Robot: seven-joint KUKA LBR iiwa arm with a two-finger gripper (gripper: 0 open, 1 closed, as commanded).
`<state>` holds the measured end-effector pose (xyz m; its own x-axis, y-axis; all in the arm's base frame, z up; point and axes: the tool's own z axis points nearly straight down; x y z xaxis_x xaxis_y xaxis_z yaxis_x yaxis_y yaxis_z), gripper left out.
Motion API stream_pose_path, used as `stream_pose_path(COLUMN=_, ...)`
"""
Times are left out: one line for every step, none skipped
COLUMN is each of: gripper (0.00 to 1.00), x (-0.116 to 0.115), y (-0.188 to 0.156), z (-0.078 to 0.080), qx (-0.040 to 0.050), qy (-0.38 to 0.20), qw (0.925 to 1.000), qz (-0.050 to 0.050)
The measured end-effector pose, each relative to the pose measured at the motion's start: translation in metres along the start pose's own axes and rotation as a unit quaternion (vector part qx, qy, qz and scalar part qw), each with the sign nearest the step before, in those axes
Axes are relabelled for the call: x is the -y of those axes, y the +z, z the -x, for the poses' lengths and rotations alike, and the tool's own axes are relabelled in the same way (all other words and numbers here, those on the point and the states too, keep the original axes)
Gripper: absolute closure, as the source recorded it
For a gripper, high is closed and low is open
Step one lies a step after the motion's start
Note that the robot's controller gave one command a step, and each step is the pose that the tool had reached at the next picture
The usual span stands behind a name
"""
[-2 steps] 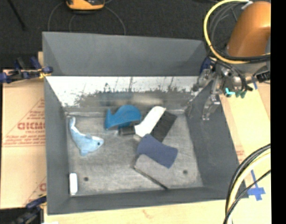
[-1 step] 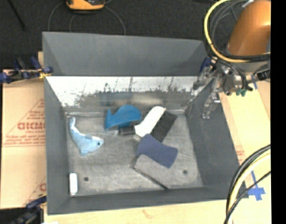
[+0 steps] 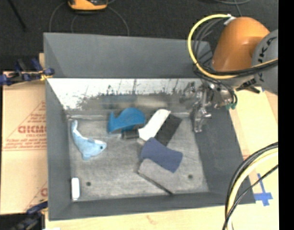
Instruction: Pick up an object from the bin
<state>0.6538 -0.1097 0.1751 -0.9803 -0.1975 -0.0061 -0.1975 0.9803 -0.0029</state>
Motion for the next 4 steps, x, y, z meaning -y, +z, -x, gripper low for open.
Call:
stream_pose_path(gripper=0.00, x=-0.040, y=0.014, z=0.005, qx=-0.0012, qy=-0.029, qw=0.9996, qz=0.002)
stream_pose_path(gripper=0.00, x=-0.057, y=0.031, z=0.010, qx=-0.0008, qy=-0.155, qw=0.9879, qz=0.001)
stream_pose_path(gripper=0.00, x=-0.070, y=0.105, z=0.014, qx=0.0032, qy=-0.172, qw=0.9851, qz=0.001)
stream_pose_path(gripper=1.00, x=-0.067, y=0.099, z=0.018, qx=0.0066, qy=-0.226, qw=0.9740, qz=-0.001)
